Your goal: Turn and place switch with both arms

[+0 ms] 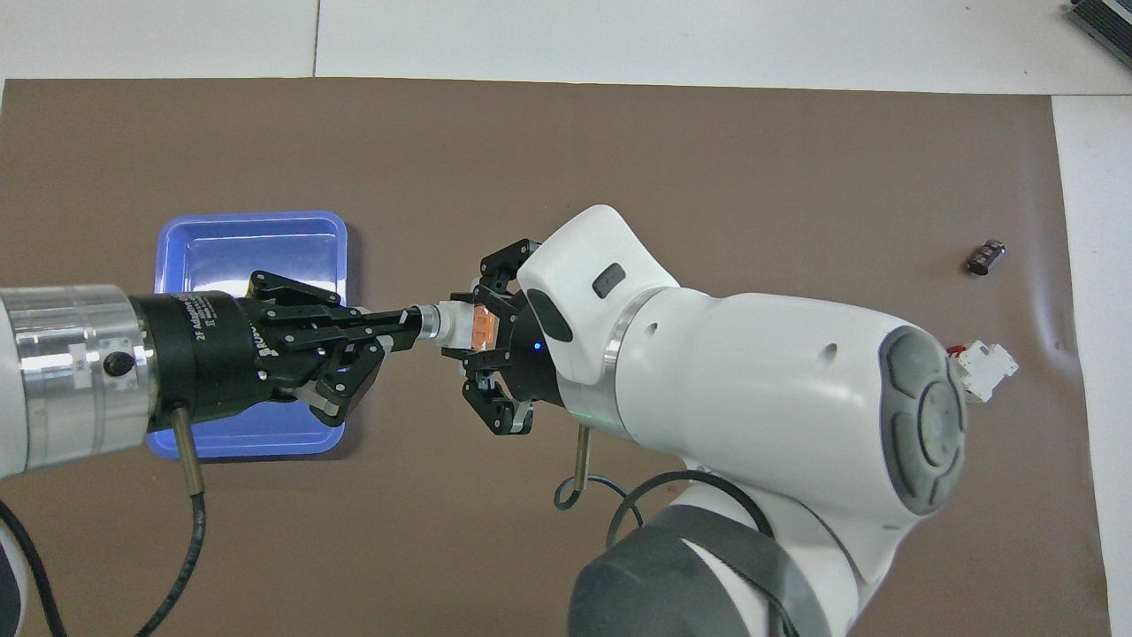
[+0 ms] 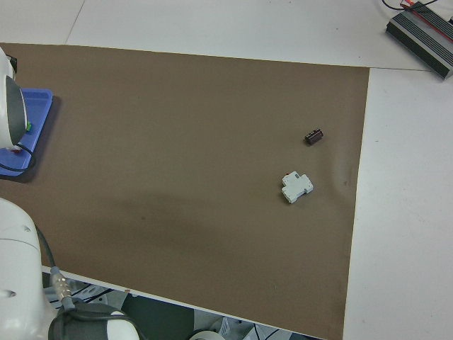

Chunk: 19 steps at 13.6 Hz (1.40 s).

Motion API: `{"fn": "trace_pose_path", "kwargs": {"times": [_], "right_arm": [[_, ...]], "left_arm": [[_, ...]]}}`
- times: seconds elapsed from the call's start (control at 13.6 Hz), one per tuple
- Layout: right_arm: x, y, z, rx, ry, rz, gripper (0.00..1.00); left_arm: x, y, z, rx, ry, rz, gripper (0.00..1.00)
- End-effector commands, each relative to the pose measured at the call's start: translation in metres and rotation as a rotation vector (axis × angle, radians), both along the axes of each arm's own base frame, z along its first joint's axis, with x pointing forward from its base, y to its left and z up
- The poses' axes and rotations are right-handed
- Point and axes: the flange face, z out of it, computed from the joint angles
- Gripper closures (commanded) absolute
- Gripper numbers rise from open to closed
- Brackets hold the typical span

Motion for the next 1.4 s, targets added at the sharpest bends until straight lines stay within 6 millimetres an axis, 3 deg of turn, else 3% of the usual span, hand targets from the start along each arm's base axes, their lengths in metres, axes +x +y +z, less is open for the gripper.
{"fn": "trace_pose_path", "kwargs": {"times": [0.0, 0.07, 0.15, 0.22, 0.29, 0.44, 0.73, 0.95, 1.17, 1.32], "right_arm": [[-0.02, 0.012, 0.002, -0.004, 0.028, 0.023, 1.0], [-0.02, 0.012, 0.002, -0.003, 0.032, 0.021, 1.0], [-0.021, 0.011, 0.003, -0.001, 0.048, 0.004, 0.9], [-0.022, 0.011, 0.004, -0.005, 0.041, 0.003, 0.09], [-0.022, 0.011, 0.005, -0.005, 0.039, 0.003, 0.0], [-0.025, 0.01, 0.009, -0.008, 0.035, 0.005, 0.0], [-0.012, -0.008, 0.01, -0.008, 0.042, -0.032, 0.0], [0.002, -0.031, 0.009, -0.015, 0.088, -0.062, 0.0], [0.03, -0.076, 0.006, -0.022, 0.113, -0.14, 0.0], [0.038, -0.092, 0.004, -0.027, 0.131, -0.167, 0.0]], "left_arm": [[0.018, 0.014, 0.001, 0.0, -0.05, 0.103, 1.0], [0.018, 0.014, 0.001, 0.001, -0.049, 0.102, 1.0], [0.018, 0.014, 0.001, 0.003, -0.055, 0.097, 1.0], [0.02, 0.019, 0.001, 0.004, -0.057, 0.107, 1.0], [0.02, 0.021, 0.001, 0.005, -0.059, 0.11, 1.0], [0.022, 0.023, 0.0, 0.005, -0.063, 0.113, 1.0], [0.029, 0.04, -0.002, 0.021, -0.096, 0.129, 1.0], [0.027, 0.047, -0.032, 0.12, -0.111, 0.078, 1.0], [0.034, 0.07, -0.063, 0.172, -0.15, 0.091, 1.0], [0.035, 0.09, -0.08, 0.209, -0.157, 0.076, 1.0]]}}
